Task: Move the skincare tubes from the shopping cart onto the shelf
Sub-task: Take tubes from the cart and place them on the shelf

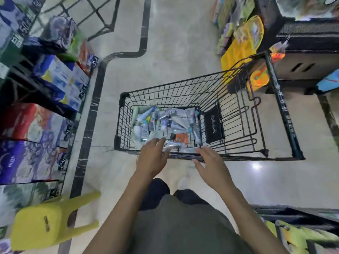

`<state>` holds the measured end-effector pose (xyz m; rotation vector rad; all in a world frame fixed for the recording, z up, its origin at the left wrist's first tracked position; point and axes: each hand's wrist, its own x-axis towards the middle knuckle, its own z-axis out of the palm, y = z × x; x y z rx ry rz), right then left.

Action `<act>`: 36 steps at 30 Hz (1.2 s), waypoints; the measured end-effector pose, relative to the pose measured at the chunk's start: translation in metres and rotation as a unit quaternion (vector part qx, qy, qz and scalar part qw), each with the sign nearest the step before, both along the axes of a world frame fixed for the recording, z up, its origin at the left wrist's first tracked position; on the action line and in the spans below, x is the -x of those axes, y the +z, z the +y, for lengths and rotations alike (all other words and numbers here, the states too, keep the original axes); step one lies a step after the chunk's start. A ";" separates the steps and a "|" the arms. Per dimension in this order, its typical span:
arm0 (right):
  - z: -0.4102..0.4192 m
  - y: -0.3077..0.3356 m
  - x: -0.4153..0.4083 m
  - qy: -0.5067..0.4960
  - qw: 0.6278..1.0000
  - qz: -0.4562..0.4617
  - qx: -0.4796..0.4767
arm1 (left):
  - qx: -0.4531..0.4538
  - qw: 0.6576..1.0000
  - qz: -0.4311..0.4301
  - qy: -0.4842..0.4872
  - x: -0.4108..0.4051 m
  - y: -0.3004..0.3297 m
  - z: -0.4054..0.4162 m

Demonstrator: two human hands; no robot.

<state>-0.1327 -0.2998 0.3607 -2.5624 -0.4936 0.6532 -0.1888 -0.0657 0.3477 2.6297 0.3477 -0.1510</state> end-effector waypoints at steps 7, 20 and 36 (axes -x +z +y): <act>0.082 -0.050 -0.097 0.056 0.997 0.053 0.009 | 0.054 0.990 0.109 0.068 -0.049 -0.065 0.048; 0.154 -0.254 -0.189 0.061 0.976 0.183 0.103 | 0.070 0.956 0.266 0.102 -0.137 -0.272 0.134; 0.158 -0.408 -0.201 0.156 0.965 0.071 0.200 | 0.058 0.956 0.266 0.108 -0.126 -0.400 0.144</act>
